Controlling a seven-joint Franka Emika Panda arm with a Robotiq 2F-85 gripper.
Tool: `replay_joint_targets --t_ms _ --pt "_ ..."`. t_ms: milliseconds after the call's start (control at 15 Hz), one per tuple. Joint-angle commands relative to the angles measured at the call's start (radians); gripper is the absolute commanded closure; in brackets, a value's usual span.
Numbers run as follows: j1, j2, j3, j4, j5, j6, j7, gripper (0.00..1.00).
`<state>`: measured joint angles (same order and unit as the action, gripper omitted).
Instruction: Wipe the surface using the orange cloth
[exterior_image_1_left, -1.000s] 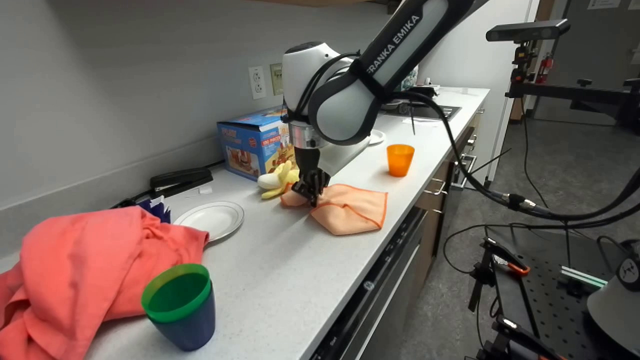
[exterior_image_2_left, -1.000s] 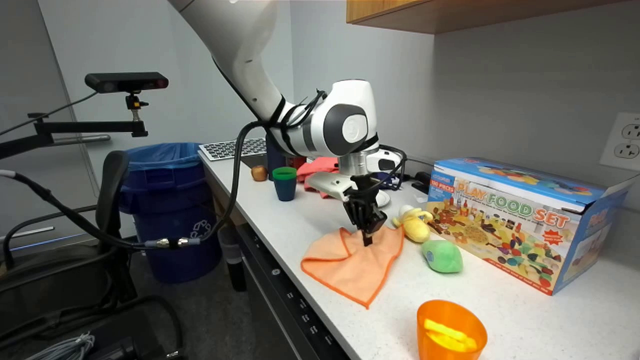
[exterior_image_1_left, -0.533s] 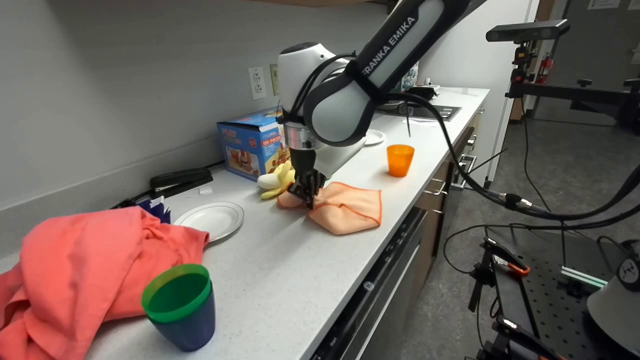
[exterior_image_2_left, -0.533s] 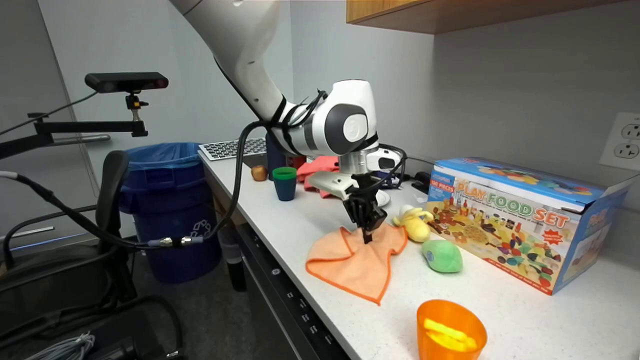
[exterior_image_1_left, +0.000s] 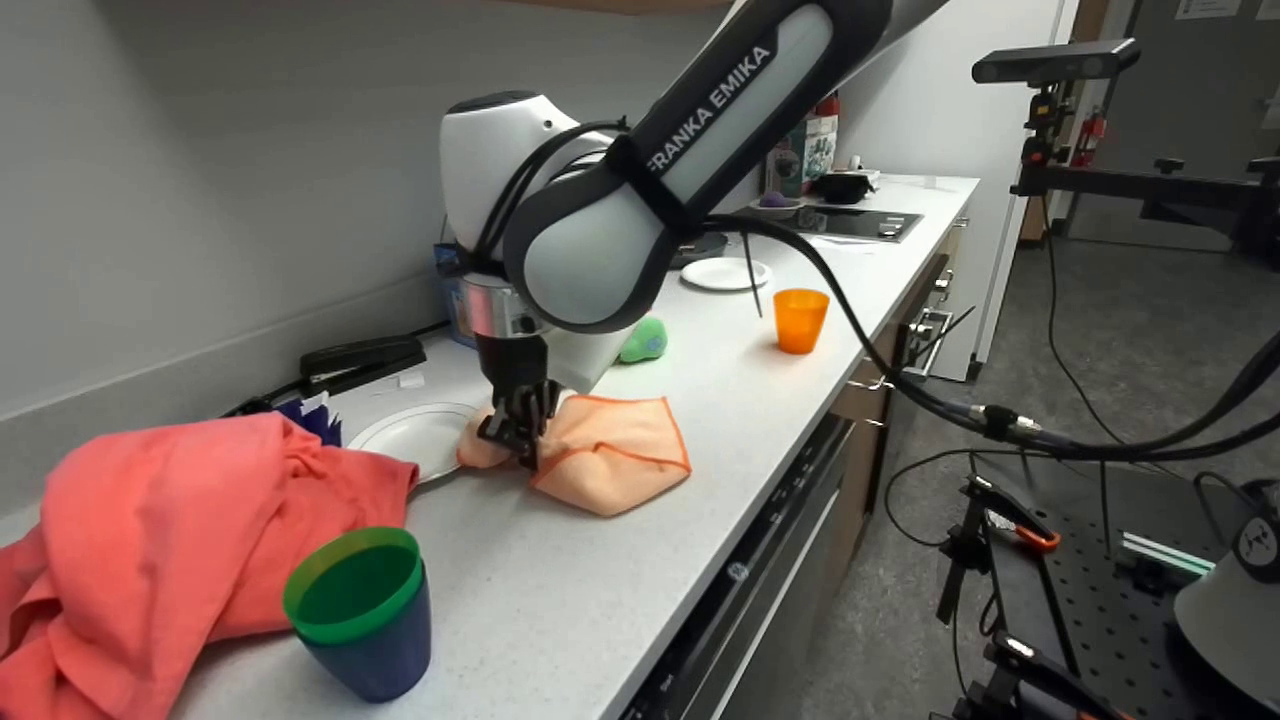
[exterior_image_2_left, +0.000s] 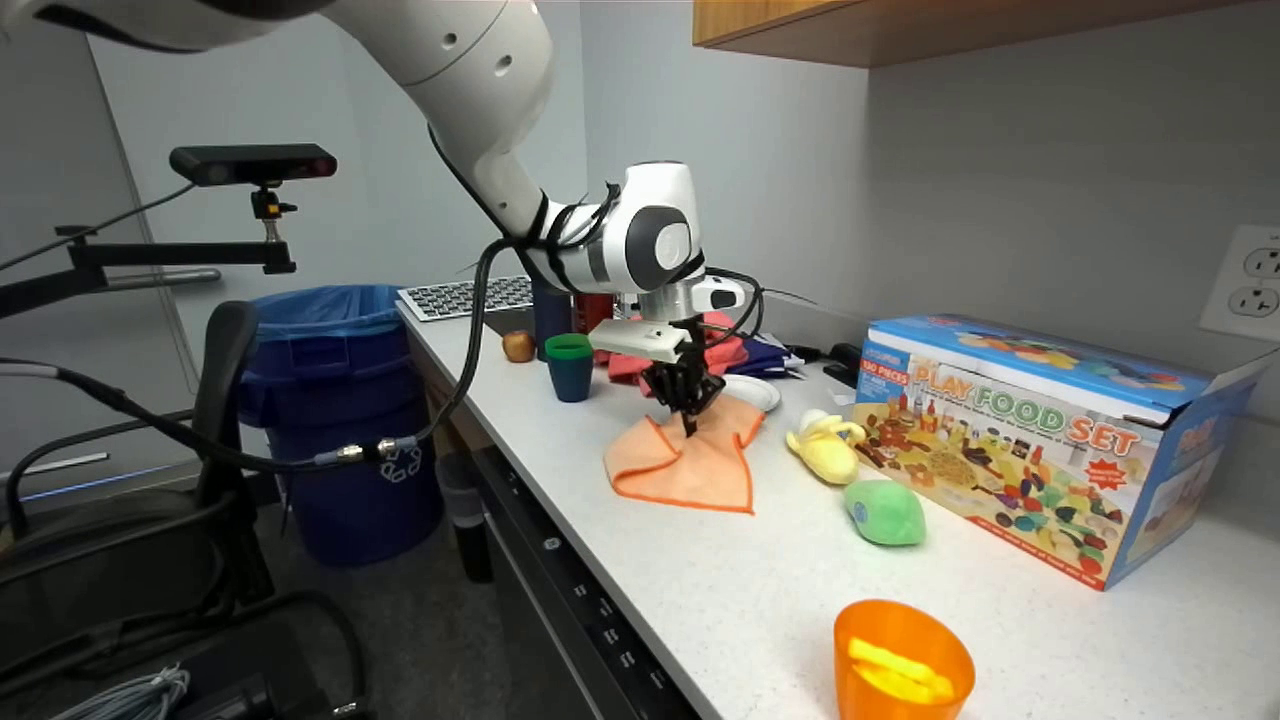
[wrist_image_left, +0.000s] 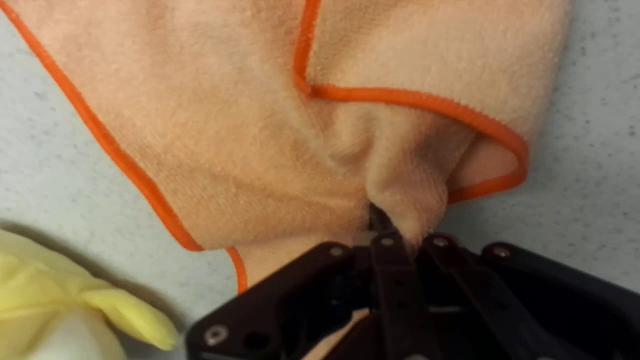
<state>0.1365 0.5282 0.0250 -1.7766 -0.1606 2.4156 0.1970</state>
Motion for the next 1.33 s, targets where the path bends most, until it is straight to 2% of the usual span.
replay_joint_targets --t_ms 0,67,133,733,1067,1267 --pt "0.012 0.095 0.017 0.112 0.013 -0.051 -0.078 0.98" --pt "0.016 0.097 0.014 0.122 0.008 -0.061 -0.086 0.69" --pt "0.018 0.1 0.012 0.13 0.003 -0.068 -0.096 0.68" --pt "0.03 0.036 0.026 0.132 -0.024 -0.107 -0.205 0.01" --pt "0.057 -0.025 0.048 0.122 -0.05 -0.105 -0.259 0.0" --pt "0.061 -0.09 0.079 0.099 -0.028 -0.163 -0.293 0.0"
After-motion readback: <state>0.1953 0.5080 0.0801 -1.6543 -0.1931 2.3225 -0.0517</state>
